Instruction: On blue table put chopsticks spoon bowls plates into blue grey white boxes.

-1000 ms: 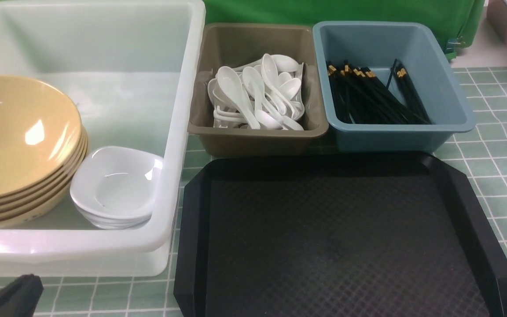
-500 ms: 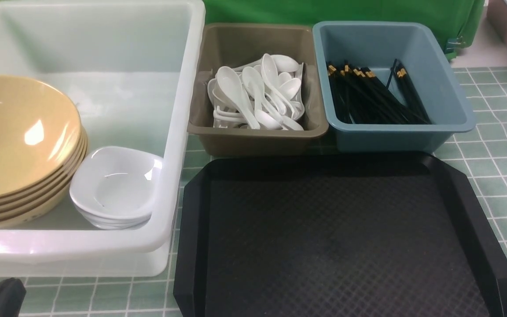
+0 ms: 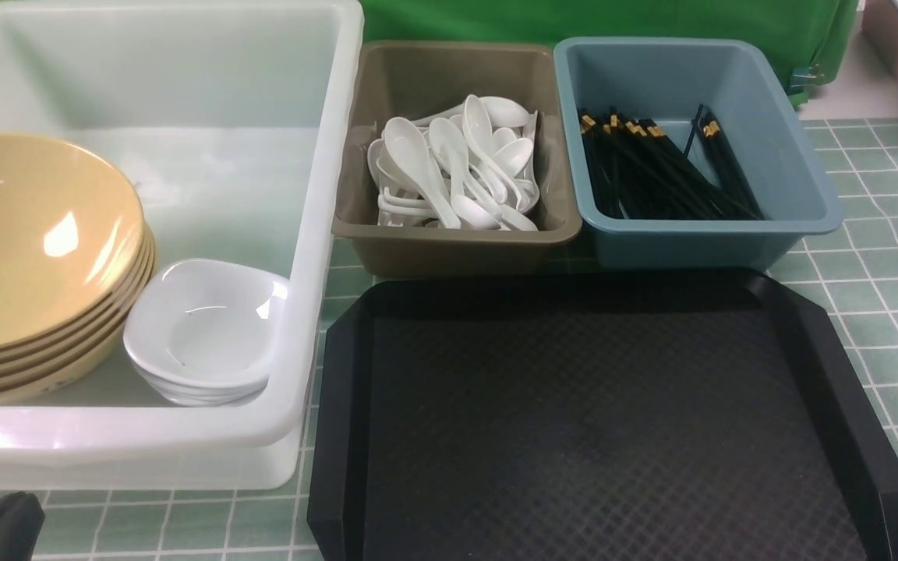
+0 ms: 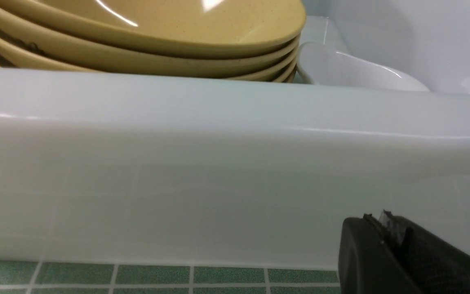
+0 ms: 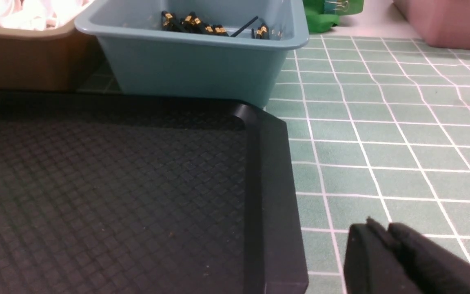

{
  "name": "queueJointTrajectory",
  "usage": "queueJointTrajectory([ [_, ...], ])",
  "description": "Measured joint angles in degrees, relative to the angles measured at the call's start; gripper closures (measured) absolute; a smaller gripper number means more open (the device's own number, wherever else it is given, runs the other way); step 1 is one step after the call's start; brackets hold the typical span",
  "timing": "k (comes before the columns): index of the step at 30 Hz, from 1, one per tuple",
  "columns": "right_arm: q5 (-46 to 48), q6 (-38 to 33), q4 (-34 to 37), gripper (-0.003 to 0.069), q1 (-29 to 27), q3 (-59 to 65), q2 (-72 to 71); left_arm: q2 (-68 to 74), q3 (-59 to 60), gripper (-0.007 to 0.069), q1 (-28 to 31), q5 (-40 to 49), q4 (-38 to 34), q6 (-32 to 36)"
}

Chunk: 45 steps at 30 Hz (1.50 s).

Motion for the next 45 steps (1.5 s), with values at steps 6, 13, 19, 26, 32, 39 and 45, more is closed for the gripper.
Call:
queueJointTrajectory([
  [6,0.00,0.00,0.00,0.0559,0.00,0.00,0.00,0.00,0.00,0.0622,0.00,-0.07,0.00,0.00],
  [13,0.00,0.00,0.00,0.0552,0.00,0.00,0.00,0.00,0.00,0.0622,0.00,-0.07,0.02,0.00],
  [19,0.00,0.19,0.00,0.0547,0.00,0.00,0.00,0.00,0.00,0.0622,0.00,-0.14,0.02,0.00],
  [26,0.00,0.39,0.00,0.0538,0.00,0.00,0.00,0.00,0.07,0.0622,0.00,-0.24,0.02,0.00],
  [32,0.00,0.39,0.00,0.0533,0.00,0.00,0.00,0.00,0.07,0.0622,0.00,-0.26,0.02,0.06],
  [39,0.00,0.43,0.00,0.0526,0.00,0.00,0.00,0.00,0.07,0.0622,0.00,-0.26,0.02,0.06],
  [45,0.00,0.43,0.00,0.0519,0.00,0.00,0.00,0.00,0.07,0.0622,0.00,-0.26,0.02,0.06],
])
